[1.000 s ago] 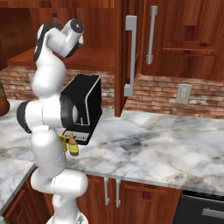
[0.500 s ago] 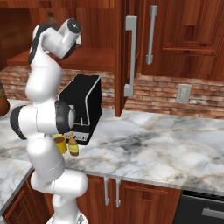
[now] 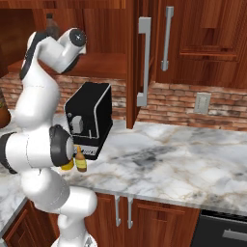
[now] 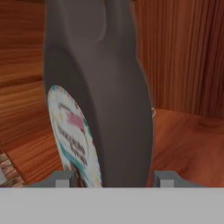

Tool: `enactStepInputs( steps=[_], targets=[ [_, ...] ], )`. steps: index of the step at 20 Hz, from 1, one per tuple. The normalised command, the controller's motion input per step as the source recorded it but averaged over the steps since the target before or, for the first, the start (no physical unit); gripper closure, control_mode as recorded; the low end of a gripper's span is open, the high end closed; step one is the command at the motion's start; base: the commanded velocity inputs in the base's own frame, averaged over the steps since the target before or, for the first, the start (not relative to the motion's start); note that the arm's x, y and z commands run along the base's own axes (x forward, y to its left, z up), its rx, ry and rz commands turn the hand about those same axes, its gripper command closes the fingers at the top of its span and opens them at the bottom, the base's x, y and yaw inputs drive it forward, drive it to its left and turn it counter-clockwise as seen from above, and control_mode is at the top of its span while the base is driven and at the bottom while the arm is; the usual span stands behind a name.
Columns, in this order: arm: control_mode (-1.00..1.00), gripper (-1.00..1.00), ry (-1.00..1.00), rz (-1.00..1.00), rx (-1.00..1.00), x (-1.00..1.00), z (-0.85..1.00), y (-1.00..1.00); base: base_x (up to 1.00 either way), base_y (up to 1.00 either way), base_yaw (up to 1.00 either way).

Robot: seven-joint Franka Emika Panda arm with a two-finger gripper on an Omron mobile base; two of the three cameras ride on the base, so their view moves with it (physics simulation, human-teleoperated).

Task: Pick the syrup bottle and honey bottle from the cabinet and place them next to the mug.

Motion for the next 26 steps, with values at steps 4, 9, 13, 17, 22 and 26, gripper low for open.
enactStepInputs(
  steps=[4, 9, 13, 17, 22, 26],
  targets=[
    [-1.00, 1.00, -0.03, -0.03, 0.03, -0.73, 0.00, -0.02, 0.00, 0.00, 0.00],
    [-1.00, 1.00, 0.00, -0.03, 0.03, -0.66, 0.03, -0.02, 0.00, 0.00, 0.00],
    [-1.00, 1.00, 0.00, -0.03, 0.02, -0.69, 0.11, -0.15, 0.00, 0.00, 0.00],
    [-1.00, 1.00, -0.03, -0.01, 0.01, -0.95, 0.00, -0.24, 0.00, 0.00, 0.00],
    [-1.00, 1.00, -0.07, 0.00, 0.01, -0.99, -0.01, -0.43, 0.00, 0.00, 0.00],
    [-1.00, 1.00, -0.04, 0.00, 0.01, -0.95, -0.12, -0.63, 0.00, 0.00, 0.00]
  ],
)
